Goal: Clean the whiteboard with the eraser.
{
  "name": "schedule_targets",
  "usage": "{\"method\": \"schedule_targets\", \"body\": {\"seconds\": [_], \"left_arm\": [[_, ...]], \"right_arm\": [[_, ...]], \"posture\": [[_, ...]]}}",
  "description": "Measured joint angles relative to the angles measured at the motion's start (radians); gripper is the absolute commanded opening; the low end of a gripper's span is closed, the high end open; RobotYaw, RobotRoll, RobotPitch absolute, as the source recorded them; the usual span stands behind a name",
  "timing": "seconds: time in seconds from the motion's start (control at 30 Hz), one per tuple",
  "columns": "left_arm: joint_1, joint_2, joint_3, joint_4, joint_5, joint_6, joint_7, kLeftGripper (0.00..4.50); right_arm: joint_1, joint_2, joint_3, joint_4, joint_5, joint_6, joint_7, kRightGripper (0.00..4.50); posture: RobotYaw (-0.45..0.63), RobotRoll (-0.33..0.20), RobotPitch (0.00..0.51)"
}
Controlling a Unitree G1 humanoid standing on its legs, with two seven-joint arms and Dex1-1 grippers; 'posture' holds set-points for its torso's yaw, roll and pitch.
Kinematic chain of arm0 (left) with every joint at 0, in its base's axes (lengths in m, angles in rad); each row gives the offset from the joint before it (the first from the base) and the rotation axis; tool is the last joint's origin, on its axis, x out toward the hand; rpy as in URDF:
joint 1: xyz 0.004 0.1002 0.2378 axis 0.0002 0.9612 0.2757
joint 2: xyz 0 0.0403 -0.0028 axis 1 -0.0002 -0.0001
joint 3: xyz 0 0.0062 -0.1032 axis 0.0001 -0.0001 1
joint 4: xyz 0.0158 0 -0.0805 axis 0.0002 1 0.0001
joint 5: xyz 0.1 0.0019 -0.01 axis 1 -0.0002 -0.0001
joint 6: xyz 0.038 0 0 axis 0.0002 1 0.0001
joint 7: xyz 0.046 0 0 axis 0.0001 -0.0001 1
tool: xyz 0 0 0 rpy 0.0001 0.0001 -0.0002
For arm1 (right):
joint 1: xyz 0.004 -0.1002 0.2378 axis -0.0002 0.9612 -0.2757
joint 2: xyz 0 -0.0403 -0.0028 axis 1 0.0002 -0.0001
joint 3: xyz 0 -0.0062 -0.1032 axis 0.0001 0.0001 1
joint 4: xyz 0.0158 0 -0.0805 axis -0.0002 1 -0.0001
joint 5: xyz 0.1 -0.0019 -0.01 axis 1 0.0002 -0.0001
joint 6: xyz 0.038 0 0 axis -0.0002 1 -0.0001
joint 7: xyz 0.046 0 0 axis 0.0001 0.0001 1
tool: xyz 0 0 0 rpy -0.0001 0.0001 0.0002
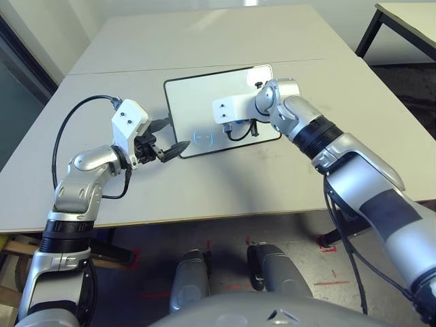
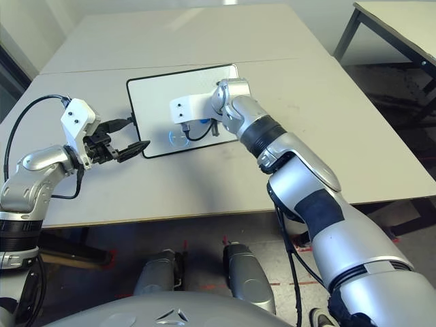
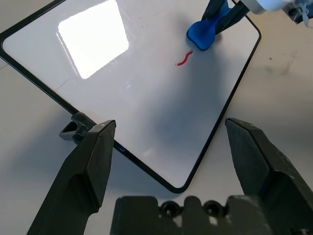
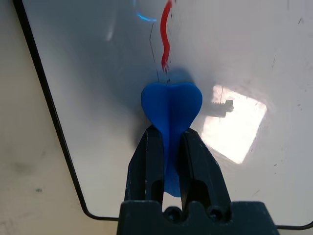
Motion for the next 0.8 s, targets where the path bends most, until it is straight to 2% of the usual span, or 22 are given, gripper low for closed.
{"method": "schedule_targets", "body": {"seconds": [0.4,0.6,0.8], "left_arm": [[0.004,0.001,0.019,0.001,0.000,0.000,0.000,4.50],[0.004,0.001,0.019,0.001,0.000,0.000,0.000,4.50],[0.004,0.001,0.020,0.003,0.000,-0.001,0.000,4.50]], "right_arm": [[-0.006,0.097,0.000,0.017,0.001,0.007,-0.061,0.21],[-0.010,0.077,0.005,0.039,0.000,-0.031,-0.065,0.21],[-0.010,0.012,0.031,0.041,-0.007,-0.075,-0.063,0.21]], "posture": [[-0.01,0.000,0.071],[-0.01,0.000,0.068],[-0.02,0.000,0.062]]}}
